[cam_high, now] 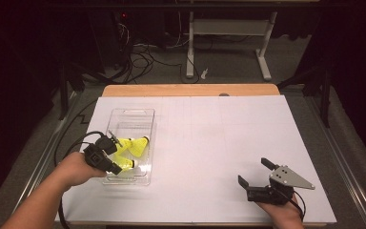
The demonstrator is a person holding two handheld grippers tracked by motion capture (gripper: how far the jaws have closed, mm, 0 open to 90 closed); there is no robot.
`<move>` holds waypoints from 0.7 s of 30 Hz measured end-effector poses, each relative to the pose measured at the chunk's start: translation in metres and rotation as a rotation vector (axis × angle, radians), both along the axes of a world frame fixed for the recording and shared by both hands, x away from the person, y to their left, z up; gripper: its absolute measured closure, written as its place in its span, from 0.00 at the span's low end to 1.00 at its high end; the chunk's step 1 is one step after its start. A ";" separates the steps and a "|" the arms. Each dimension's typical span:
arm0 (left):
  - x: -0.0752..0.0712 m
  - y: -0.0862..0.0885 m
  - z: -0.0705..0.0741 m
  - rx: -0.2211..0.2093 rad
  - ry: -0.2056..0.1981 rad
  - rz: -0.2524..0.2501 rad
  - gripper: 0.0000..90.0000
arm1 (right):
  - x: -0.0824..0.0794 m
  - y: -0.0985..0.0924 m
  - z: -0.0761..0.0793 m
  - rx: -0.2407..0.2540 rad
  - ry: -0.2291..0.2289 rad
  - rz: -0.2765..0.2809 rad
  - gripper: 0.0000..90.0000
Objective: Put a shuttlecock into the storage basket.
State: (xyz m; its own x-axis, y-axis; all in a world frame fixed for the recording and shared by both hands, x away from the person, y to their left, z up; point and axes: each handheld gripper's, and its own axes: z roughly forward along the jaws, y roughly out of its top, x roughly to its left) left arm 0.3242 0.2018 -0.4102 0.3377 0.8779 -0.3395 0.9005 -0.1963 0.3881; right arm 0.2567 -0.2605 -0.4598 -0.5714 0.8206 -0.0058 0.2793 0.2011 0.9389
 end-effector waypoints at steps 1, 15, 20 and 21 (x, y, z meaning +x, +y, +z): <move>0.000 0.000 -0.001 0.005 0.001 -0.008 0.99 | 0.000 0.000 0.000 0.001 0.000 0.000 0.00; -0.001 0.002 -0.007 0.002 0.017 0.003 0.99 | 0.000 0.000 0.000 0.000 0.002 0.000 0.00; -0.001 0.002 -0.008 0.003 0.020 0.003 0.99 | 0.000 0.000 0.000 0.000 0.002 0.001 0.00; -0.001 0.002 -0.008 0.005 0.019 0.003 0.99 | 0.000 0.000 0.000 -0.001 0.002 0.001 0.00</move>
